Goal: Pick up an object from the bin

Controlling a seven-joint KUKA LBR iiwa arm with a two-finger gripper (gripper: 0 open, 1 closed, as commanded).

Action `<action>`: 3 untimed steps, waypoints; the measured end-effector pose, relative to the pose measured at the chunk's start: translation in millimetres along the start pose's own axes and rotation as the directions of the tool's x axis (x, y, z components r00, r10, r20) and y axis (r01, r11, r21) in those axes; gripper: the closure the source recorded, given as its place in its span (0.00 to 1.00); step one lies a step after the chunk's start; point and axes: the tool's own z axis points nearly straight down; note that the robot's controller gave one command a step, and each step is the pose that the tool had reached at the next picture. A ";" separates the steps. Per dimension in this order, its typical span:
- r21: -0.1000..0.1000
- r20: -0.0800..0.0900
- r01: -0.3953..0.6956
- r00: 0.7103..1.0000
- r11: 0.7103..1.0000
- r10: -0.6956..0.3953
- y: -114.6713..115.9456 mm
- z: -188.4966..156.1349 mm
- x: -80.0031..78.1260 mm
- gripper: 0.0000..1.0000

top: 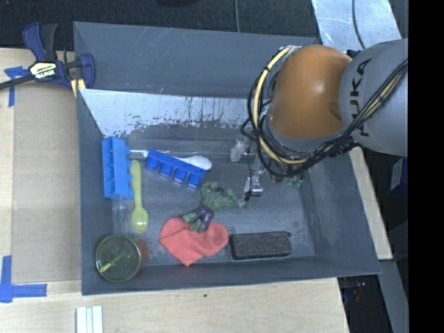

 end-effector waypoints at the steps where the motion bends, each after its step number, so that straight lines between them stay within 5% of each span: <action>1: 0.000 0.008 -0.001 1.000 1.000 0.001 -0.2 -4.4 -1.9 0.00; 2: -0.001 0.013 0.000 1.000 1.000 0.000 23.2 75.4 -1.4 0.00; 3: 0.000 0.012 0.001 1.000 1.000 -0.001 26.1 79.6 -0.9 0.00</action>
Offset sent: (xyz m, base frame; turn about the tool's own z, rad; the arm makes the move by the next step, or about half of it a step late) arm -0.0016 0.0311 -0.1034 -0.0003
